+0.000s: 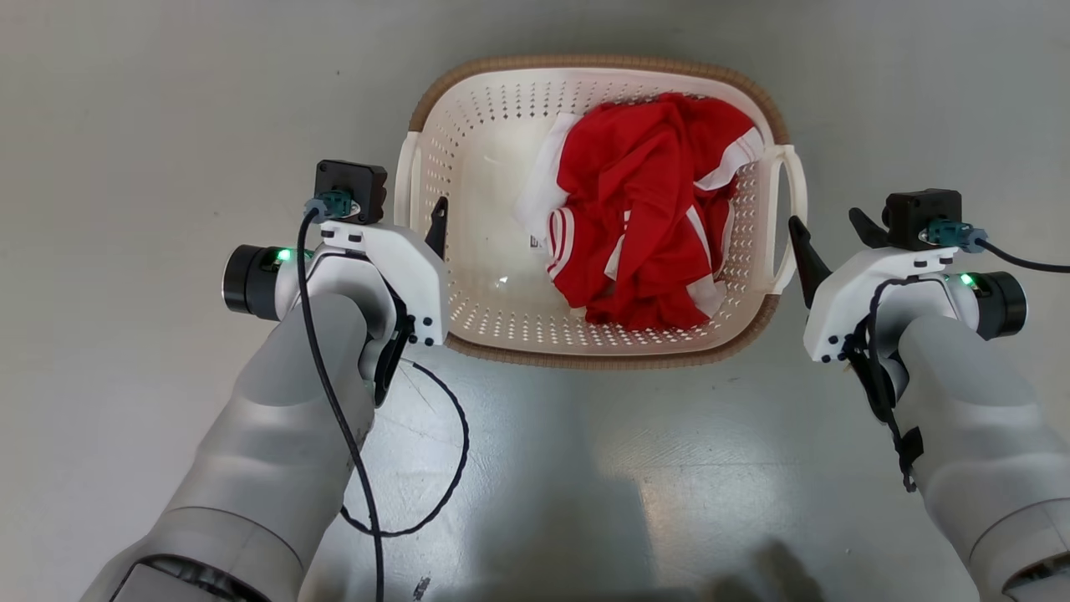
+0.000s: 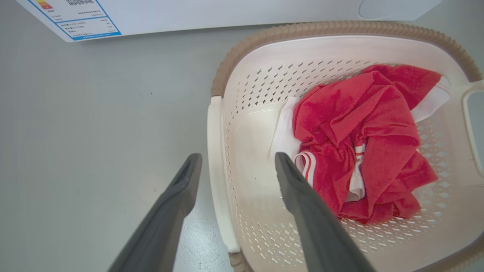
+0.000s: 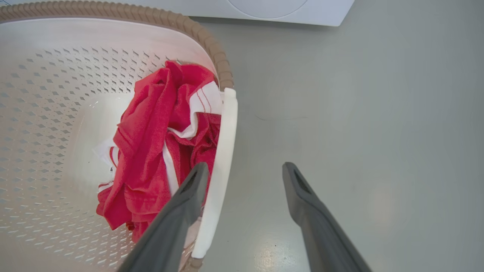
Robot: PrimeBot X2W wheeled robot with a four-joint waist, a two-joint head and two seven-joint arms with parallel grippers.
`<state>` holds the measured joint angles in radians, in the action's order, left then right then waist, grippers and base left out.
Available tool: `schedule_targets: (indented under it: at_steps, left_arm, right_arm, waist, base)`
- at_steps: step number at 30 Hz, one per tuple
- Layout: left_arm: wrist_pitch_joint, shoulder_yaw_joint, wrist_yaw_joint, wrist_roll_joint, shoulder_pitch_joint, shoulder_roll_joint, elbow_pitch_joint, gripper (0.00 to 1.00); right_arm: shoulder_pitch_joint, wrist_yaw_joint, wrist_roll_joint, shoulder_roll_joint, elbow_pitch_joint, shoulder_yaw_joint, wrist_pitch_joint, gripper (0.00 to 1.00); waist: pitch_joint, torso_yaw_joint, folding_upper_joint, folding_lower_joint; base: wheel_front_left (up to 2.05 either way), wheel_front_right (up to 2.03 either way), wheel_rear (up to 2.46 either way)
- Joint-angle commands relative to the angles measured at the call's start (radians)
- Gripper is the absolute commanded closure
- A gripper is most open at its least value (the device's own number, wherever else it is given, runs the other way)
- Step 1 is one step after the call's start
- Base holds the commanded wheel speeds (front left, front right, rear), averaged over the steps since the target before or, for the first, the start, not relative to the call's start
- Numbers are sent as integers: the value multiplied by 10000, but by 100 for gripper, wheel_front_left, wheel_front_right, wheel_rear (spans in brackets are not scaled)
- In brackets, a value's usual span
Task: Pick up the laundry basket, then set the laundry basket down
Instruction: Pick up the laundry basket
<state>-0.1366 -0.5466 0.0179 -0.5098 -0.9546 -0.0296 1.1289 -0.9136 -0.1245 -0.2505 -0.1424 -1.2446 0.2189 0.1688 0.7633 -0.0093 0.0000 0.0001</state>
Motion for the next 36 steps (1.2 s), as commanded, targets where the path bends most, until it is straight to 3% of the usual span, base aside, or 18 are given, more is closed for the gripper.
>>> schedule_targets:
  at_steps: [1,20,36]
  left_arm:
    - [-65,-4,147,-185,-119,-206,-57,0]
    - [597,-1374,731,-1271,-1183,-206,214,0]
    - [912,-2029,936,-1764,-1620,-206,446,0]
  right_arm:
    - [138,-62,-133,119,1,284,185,0]
    - [-634,-62,-991,224,-102,1200,165,0]
    - [-971,-62,-1384,276,-270,1518,129,0]
  waist:
    - [101,43,0,0]
    - [1324,-27,0,0]
    - [1621,15,0,0]
  base:
    - [0,0,0]
    - [0,0,0]
    - [0,0,0]
